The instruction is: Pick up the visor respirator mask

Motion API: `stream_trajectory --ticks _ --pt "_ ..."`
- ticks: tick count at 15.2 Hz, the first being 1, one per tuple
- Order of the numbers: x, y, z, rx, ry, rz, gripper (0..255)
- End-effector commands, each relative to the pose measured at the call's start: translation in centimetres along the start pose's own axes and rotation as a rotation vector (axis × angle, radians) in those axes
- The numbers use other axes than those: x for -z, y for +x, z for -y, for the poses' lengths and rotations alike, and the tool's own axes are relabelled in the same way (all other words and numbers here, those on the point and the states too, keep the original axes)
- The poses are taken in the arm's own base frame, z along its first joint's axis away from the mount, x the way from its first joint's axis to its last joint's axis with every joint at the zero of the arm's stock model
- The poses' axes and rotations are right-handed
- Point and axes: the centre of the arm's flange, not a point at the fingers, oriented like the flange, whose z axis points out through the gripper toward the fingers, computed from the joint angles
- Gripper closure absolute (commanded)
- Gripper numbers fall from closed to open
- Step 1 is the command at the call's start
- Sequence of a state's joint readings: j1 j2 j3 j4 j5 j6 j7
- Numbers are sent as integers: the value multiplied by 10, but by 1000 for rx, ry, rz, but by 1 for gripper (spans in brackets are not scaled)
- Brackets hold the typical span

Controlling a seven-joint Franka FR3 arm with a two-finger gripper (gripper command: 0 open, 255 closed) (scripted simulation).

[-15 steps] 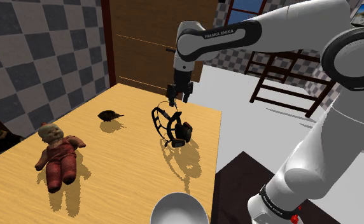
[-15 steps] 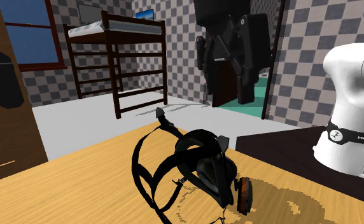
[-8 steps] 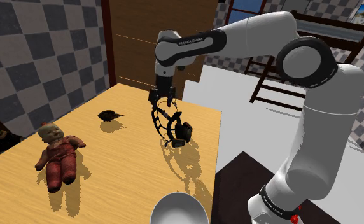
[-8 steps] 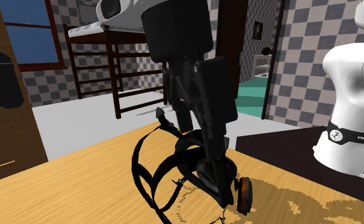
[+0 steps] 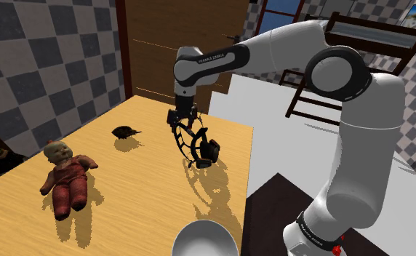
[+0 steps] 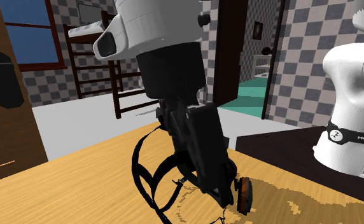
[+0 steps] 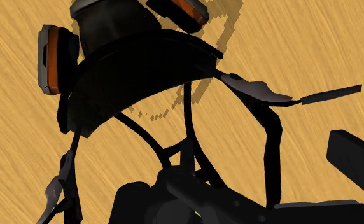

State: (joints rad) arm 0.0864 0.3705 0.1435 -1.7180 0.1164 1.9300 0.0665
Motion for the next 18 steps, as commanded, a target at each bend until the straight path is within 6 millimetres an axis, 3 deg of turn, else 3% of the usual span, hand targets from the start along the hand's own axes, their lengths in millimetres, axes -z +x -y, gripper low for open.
stream_trajectory --ticks 1,2,11,18 --pt "-4 1 0 0 0 0 0" --pt "-3 0 0 0 0 0 255" --pt "-4 1 0 0 0 0 255" --pt "32 -5 5 0 0 0 255"
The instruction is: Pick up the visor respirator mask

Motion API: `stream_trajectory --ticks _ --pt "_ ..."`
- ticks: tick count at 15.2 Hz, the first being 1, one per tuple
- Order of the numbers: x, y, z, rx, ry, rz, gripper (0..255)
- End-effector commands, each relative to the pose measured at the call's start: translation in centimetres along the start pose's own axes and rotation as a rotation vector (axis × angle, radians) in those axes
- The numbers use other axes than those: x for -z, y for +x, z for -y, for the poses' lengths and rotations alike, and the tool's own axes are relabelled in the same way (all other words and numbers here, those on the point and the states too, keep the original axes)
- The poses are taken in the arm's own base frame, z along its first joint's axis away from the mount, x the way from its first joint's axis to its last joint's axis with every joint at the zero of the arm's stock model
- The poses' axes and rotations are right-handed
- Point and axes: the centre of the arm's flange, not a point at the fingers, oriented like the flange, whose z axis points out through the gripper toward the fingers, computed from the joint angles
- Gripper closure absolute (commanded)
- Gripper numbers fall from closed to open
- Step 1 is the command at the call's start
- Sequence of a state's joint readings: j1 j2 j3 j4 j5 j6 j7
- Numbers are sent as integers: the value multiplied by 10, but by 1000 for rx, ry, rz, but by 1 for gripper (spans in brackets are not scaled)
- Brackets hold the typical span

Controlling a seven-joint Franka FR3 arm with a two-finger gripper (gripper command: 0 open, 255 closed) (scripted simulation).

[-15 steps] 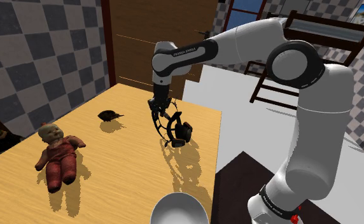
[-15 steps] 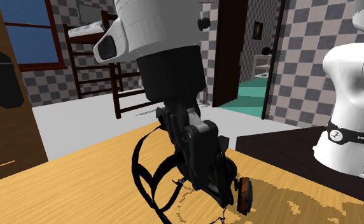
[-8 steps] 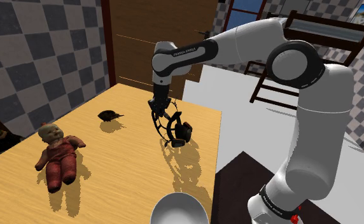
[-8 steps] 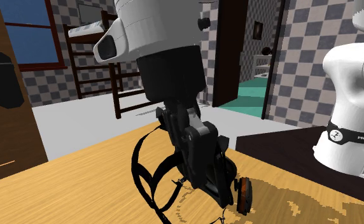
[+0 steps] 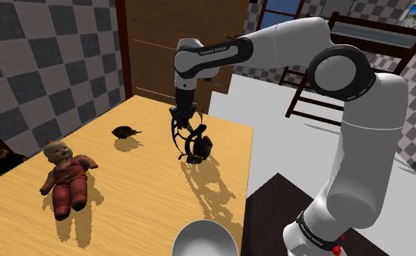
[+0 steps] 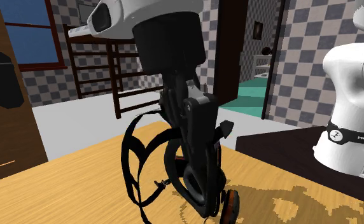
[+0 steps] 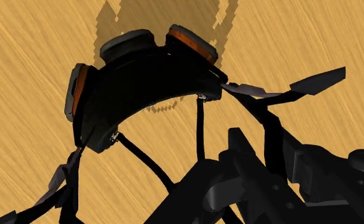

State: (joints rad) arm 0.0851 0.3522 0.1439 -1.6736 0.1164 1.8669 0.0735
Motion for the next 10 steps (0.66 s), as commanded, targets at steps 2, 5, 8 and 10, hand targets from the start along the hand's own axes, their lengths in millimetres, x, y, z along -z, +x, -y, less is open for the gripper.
stream_trajectory --ticks 2,5,8,10 --pt "16 -4 3 0 0 -1 255" --pt "31 -7 5 0 0 -1 255" --pt "47 -9 7 0 0 -1 255" --pt "47 -9 7 0 0 -1 255"
